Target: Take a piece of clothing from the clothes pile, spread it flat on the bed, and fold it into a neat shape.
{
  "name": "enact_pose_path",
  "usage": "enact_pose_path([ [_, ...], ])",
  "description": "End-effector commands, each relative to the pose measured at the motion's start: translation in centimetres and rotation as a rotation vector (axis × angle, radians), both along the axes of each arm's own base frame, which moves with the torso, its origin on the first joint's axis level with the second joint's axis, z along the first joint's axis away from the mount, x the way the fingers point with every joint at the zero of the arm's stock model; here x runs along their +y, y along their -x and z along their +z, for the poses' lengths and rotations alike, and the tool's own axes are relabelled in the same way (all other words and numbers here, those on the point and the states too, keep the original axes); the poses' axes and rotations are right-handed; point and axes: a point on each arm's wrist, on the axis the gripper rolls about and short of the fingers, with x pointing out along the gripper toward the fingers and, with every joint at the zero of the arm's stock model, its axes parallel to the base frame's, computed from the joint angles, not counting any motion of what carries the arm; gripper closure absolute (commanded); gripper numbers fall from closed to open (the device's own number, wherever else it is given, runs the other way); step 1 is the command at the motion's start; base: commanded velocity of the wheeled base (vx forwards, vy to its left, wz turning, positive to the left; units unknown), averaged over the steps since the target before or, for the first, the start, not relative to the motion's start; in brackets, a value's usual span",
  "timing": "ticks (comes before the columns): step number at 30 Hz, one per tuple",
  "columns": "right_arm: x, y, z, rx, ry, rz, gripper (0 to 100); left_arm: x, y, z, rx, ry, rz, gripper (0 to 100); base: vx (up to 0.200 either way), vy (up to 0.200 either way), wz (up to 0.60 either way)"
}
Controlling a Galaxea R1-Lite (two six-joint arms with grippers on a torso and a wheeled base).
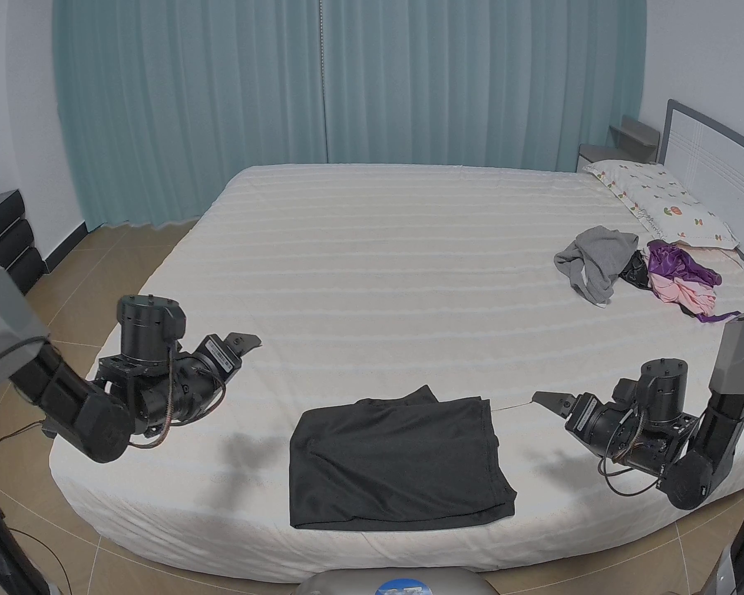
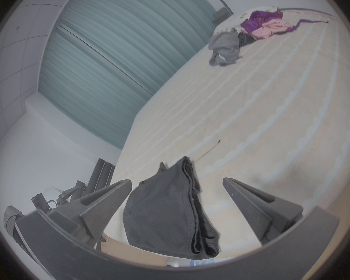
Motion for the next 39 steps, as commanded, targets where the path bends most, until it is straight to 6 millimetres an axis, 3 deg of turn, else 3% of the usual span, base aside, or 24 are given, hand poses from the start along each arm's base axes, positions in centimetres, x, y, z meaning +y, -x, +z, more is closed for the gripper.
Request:
enact_pose_path([
  [1,-1.2,2.6,5.2,-0.201,-0.019,-0.082,0,2.0,5.0,6.9,-0.227,0.005,0.032,0,0.0,0.0,0.0],
  [2,-1.3,2.7,5.3,-0.208,-0.018,-0.086,0,2.1,5.1,7.1,-0.233,0.005,0.034,0,0.0,0.0,0.0],
  [4,-2.0,3.8,7.5,-0.301,0.006,-0.133,0,3.0,7.6,10.0,-0.347,0.022,0.043,0,0.0,0.0,0.0],
  [7,-2.6,5.1,8.7,-0.355,0.034,-0.141,0,3.5,9.1,11.4,-0.403,0.018,0.05,0,0.0,0.0,0.0],
  [8,-3.1,6.4,9.5,-0.403,0.073,-0.138,0,3.8,10.1,12.0,-0.427,-0.009,0.079,0,0.0,0.0,0.0],
  [21,-4.9,12.9,12.5,-0.631,0.276,-0.114,0,5.4,14.8,11.5,-0.478,-0.367,0.244,0,0.0,0.0,0.0],
  [23,-5.1,13.6,12.6,-0.634,0.303,-0.096,0,5.6,15.6,11.6,-0.493,-0.391,0.247,0,0.0,0.0,0.0],
  [27,-5.7,16.8,12.8,-0.671,0.369,0.0,0,6.4,18.1,12.3,-0.563,-0.444,0.273,0,0.0,0.0,0.0],
  [30,-5.9,18.0,12.6,-0.655,0.401,0.03,0,6.6,18.9,12.4,-0.576,-0.469,0.301,0,0.0,0.0,0.0],
  [34,-6.2,20.4,13.5,-0.661,0.456,0.051,0,7.4,21.1,12.6,-0.603,-0.562,0.351,0,0.0,0.0,0.0],
  [39,-6.6,24.2,14.8,-0.676,0.516,0.095,0,8.6,25.5,12.1,-0.581,-0.7,0.336,0,0.0,0.0,0.0],
])
